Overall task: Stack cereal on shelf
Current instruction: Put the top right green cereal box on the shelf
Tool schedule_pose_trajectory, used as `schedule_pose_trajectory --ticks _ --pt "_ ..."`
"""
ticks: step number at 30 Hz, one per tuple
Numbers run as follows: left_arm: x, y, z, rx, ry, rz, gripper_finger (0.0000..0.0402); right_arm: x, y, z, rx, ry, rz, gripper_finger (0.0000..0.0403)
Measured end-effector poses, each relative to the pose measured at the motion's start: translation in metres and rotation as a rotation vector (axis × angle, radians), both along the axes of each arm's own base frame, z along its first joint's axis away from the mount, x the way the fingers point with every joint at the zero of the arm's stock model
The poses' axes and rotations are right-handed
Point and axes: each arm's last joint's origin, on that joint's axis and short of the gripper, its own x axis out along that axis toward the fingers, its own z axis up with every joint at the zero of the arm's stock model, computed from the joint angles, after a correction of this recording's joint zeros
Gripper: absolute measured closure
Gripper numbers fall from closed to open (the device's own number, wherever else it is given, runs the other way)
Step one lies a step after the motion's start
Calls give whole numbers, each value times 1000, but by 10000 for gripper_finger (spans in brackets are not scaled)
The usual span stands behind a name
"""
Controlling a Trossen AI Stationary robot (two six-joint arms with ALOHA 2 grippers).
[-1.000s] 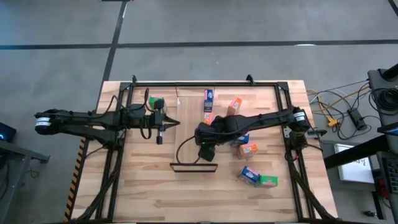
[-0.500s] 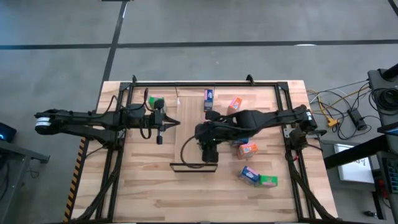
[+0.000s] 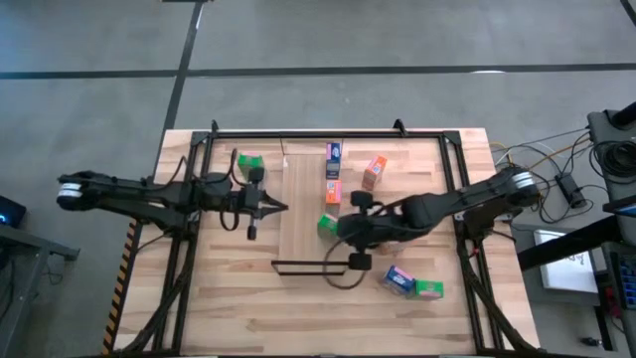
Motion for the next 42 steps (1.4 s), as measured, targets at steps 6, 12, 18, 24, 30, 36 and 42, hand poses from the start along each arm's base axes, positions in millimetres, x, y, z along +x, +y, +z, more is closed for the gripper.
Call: schedule_pose_trajectory --ticks 6,12,18,24,30,36,42 --pt "9 -13 2 -12 -65 -77 401 -33 -12 -24 17 -175 22 394" --pt "28 -21 -17 -27 -8 -107 401 -52 -28 -60 30 -286 -7 394" --pt "47 -24 -42 -44 71 -106 401 -57 -41 -85 33 -322 -49 394" --pt "60 -25 -53 -43 44 -105 401 -58 -47 -97 32 -329 -68 394" --pt "65 -23 -60 -41 41 -87 401 -55 -46 -101 32 -333 -67 394" --pt "73 -23 -67 -43 24 -84 401 -47 -44 -111 3 -328 -44 394" --pt "77 -18 -76 -39 47 -42 401 -39 -43 -119 -3 -321 -39 394"
